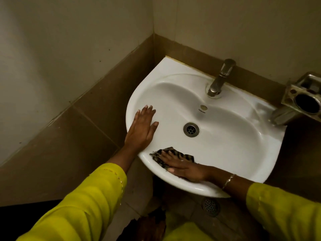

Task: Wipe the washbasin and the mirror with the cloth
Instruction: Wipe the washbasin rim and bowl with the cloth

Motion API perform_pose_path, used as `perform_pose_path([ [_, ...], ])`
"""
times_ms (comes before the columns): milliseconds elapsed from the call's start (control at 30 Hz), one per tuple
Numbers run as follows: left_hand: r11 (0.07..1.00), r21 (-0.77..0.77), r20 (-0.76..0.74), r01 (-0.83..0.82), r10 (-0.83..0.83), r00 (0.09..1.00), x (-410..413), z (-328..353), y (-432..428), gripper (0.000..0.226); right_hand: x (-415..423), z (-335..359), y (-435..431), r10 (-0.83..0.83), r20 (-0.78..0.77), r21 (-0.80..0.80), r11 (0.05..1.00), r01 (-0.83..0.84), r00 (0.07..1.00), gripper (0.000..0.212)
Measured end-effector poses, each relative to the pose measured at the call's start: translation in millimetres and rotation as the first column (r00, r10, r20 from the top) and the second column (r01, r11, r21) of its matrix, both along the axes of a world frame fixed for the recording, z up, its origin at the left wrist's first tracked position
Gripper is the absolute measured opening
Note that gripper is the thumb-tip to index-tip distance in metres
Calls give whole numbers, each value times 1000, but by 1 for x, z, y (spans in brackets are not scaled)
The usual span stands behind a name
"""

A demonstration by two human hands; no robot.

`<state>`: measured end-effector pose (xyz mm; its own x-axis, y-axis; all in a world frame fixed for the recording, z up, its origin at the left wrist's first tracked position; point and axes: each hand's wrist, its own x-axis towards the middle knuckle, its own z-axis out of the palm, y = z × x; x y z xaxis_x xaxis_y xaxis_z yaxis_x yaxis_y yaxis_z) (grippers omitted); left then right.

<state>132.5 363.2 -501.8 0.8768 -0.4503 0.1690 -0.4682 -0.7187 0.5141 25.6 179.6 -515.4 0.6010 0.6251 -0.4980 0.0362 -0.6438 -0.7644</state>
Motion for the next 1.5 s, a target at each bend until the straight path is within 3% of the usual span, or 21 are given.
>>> perform_pose_path([
  [200,999,-38,9,1,-1,1000,3,-3,1,69,45,-11,42,-32,157,83,996,19,987,53],
  [333,998,-63,10,1,-1,1000,4,-4,1,59,73,-2,61,-172,192,152,978,144,966,48],
  [433,997,-74,-2,-17,17,1000,4,-6,1,59,99,-3,69,-244,194,107,968,227,950,51],
  [467,997,-70,2,-21,21,1000,5,-6,0,59,109,-6,72,-232,240,64,973,223,943,60],
  [567,999,-48,19,-9,9,1000,7,-8,1,62,139,-20,79,-163,431,39,986,162,888,115],
  [600,999,-39,13,-8,8,1000,7,-9,1,64,149,-25,81,-203,453,34,977,211,868,117],
  [700,1000,-16,-6,-22,22,1000,8,-10,2,69,175,-19,83,-259,572,-64,932,358,778,88],
  [800,1000,0,-6,-21,21,1000,8,-9,2,70,196,-23,76,-235,655,-180,875,450,718,71],
  [967,999,31,-7,-9,9,1000,6,-7,1,74,202,-33,48,-259,716,-238,782,575,648,66],
  [1133,999,42,-7,3,-2,1000,6,-6,1,72,172,-56,51,-390,587,-307,703,641,709,73],
  [1233,999,45,-12,9,-9,1000,6,-6,0,71,160,-58,57,-457,465,-239,760,604,759,67],
  [1367,999,31,-15,15,-14,1000,6,-5,0,66,143,-44,75,-421,353,-98,872,480,836,63],
  [1433,999,35,-14,21,-21,1000,6,-5,0,64,129,-33,81,-431,266,-39,889,456,862,70],
  [1500,999,43,-10,24,-24,1000,5,-4,0,64,115,-21,81,-493,76,-12,869,495,867,57],
])
